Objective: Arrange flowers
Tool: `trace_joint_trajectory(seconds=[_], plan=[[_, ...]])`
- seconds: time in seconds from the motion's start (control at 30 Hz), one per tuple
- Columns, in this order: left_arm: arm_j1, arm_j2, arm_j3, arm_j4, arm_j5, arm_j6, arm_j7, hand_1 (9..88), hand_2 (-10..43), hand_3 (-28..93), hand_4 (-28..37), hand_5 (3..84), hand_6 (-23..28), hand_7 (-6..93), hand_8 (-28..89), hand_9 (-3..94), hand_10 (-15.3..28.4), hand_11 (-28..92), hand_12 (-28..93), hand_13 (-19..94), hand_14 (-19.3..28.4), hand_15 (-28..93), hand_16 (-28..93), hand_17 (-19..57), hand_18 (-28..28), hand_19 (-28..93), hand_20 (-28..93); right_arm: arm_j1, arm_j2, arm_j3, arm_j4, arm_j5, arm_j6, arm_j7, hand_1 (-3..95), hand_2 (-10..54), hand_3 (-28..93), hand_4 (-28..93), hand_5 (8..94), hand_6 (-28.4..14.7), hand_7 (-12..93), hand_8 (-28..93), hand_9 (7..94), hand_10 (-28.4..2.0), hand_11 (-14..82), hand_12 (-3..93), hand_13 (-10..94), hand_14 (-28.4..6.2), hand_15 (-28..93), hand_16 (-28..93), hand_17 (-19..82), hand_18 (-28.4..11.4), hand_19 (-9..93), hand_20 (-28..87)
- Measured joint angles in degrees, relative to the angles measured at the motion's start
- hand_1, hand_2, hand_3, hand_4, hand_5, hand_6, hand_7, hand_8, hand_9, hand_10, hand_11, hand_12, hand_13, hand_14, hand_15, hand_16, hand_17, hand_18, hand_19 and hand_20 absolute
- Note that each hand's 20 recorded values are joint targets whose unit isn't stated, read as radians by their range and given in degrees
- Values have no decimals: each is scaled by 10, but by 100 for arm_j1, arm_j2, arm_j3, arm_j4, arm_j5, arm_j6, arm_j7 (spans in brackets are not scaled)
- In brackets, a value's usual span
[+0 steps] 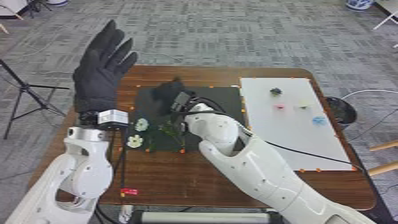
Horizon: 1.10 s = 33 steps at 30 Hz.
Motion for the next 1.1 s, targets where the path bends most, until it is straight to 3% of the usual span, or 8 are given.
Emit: trace_joint_trajectory(seconds=[0.17,0.33,0.47,0.7,0.83,1.0,1.1], plan=[[252,-91,-126,-48,7,-31,-123,240,-4,669,-283,273,22,187,-102,233,110,121,167,189,130,130,70,-129,200,421,79,-338,785,523,-1011,702,-303,729,307,-95,872,-283,348,-46,352,-158,372,-139,295,241,377,-108,749,238,163,-188,773,506],[552,-157,-215,-105,14,-47,-237,241,-4,669,-283,273,22,186,-101,233,109,122,167,189,129,132,70,-129,200,421,79,-1057,1697,1693,-2031,971,-652,1468,277,-95,840,-283,321,-68,305,-137,355,-157,246,232,361,-117,736,214,152,-196,767,505],[885,-191,-327,-178,15,-38,-347,242,-5,669,-283,273,22,187,-102,232,109,121,167,189,130,133,70,-129,200,420,79,-1867,2550,2830,-2521,1004,-747,1813,261,-95,820,-283,301,-86,250,-106,360,-164,219,227,360,-120,735,212,148,-200,764,509],[1376,-369,-413,-185,5,11,-440,243,-5,670,-283,272,22,186,-102,231,109,121,168,187,130,133,69,-130,200,420,80,-3045,3589,4179,-2521,1024,-1233,2093,257,-95,811,-283,332,-76,259,-101,408,-154,214,219,394,-110,724,208,146,-201,760,508],[1403,-451,-393,-127,1,31,-449,243,-4,669,-283,271,22,187,-102,230,107,122,169,187,130,134,69,-131,200,421,81,-3323,3678,4383,-2352,1018,-1292,2082,265,-95,806,-283,363,-56,291,-123,431,-137,232,223,415,-101,716,215,144,-205,752,512],[1361,-452,-390,-95,-4,54,-446,243,-3,668,-283,270,21,188,-102,229,107,121,168,187,129,135,69,-131,200,421,81,-3407,3667,4315,-2151,906,-1498,1880,272,-95,807,-283,381,-48,309,-135,432,-131,246,224,419,-99,713,219,143,-208,744,513],[1347,-458,-398,-95,-79,31,-431,243,-4,669,-283,271,22,189,-102,230,108,121,168,187,129,134,68,-131,200,421,81,-3398,3667,4171,-2044,725,-1629,1831,275,-95,806,-283,389,-45,316,-139,434,-128,254,226,422,-98,714,221,143,-208,743,513]])
